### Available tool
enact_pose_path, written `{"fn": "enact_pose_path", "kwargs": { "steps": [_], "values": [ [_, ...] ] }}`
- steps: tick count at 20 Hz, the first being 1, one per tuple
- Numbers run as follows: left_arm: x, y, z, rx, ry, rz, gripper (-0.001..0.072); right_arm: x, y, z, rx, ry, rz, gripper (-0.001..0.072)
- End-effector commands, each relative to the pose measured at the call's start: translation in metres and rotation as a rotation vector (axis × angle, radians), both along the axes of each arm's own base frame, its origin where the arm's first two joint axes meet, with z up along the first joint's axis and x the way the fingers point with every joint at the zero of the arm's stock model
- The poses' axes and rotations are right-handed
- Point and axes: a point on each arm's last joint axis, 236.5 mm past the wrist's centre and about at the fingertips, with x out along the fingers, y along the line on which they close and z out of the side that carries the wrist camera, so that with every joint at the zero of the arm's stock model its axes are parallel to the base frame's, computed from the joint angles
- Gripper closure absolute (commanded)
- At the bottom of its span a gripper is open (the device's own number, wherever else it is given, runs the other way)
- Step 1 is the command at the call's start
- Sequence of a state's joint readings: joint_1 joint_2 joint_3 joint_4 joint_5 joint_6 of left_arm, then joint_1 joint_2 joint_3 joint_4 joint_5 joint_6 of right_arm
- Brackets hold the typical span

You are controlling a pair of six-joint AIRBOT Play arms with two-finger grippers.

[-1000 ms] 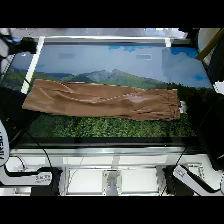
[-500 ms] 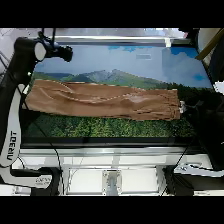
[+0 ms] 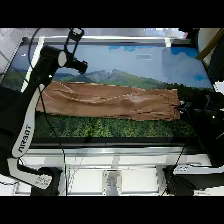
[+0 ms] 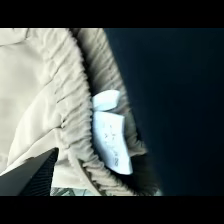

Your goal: Fold the clothes and pants, and hang the long-sleeved shirts on hangers.

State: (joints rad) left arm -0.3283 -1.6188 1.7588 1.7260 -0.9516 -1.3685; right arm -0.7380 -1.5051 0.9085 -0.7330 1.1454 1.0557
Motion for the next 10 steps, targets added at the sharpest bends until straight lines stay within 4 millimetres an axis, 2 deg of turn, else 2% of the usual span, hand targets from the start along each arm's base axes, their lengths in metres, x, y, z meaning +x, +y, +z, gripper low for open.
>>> {"fn": "enact_pose_path", "kwargs": {
  "steps": [1, 2, 5, 7, 8, 9, 10],
  "values": [
    [-0.002, -0.018, -0.028, 0.01, 0.053, -0.029, 0.0014, 0.004, 0.007, -0.003, -0.013, 0.001, 0.023, 0.0033],
    [-0.002, -0.022, -0.036, 0.014, 0.066, -0.035, 0.0015, 0.006, 0.013, -0.004, -0.019, -0.001, 0.041, 0.0062],
    [-0.005, -0.04, -0.06, 0.03, 0.106, -0.065, 0.0015, 0.023, 0.031, -0.004, -0.047, -0.029, 0.07, 0.0306],
    [-0.007, -0.054, -0.073, 0.037, 0.122, -0.091, 0.0019, 0.036, 0.045, 0.005, -0.01, -0.067, 0.055, 0.0487],
    [-0.008, -0.062, -0.078, 0.038, 0.124, -0.105, 0.007, 0.042, 0.049, 0.013, 0.01, -0.097, 0.053, 0.0508],
    [-0.01, -0.073, -0.085, 0.032, 0.13, -0.122, 0.0187, 0.046, 0.053, 0.023, 0.029, -0.128, 0.073, 0.0509],
    [-0.013, -0.086, -0.091, 0.004, 0.144, -0.137, 0.0441, 0.048, 0.057, 0.036, 0.043, -0.154, 0.101, 0.0525]
  ]
}}
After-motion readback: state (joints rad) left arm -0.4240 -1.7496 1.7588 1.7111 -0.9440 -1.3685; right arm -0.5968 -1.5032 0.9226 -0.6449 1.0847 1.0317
